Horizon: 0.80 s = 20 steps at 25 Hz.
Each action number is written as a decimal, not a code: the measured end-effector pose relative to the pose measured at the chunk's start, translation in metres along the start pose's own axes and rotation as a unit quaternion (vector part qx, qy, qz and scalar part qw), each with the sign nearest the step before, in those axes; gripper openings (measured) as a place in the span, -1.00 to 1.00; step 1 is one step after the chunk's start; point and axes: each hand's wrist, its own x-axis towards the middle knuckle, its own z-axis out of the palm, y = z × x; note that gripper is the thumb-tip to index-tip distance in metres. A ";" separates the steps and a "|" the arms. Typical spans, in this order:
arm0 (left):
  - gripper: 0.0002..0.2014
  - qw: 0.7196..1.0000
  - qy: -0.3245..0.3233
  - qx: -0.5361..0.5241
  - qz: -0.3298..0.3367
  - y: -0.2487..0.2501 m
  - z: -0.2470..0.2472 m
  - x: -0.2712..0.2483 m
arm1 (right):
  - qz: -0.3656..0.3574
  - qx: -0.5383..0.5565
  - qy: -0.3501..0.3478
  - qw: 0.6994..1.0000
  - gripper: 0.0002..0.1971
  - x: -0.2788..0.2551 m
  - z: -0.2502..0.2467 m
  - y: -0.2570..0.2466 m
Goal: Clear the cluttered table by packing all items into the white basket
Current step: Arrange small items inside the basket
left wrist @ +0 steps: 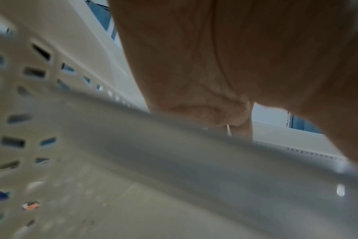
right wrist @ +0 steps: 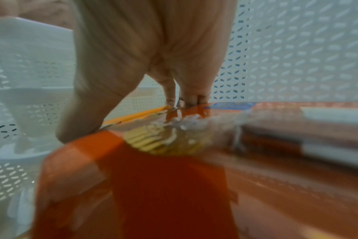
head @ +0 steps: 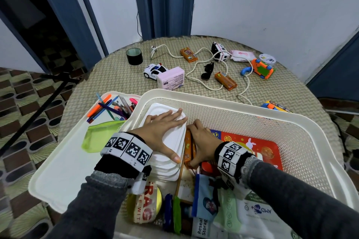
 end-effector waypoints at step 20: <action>0.13 1.000 0.012 0.005 -0.003 -0.002 0.001 0.000 | 0.019 -0.035 -0.012 0.999 0.13 -0.016 -0.013 -0.004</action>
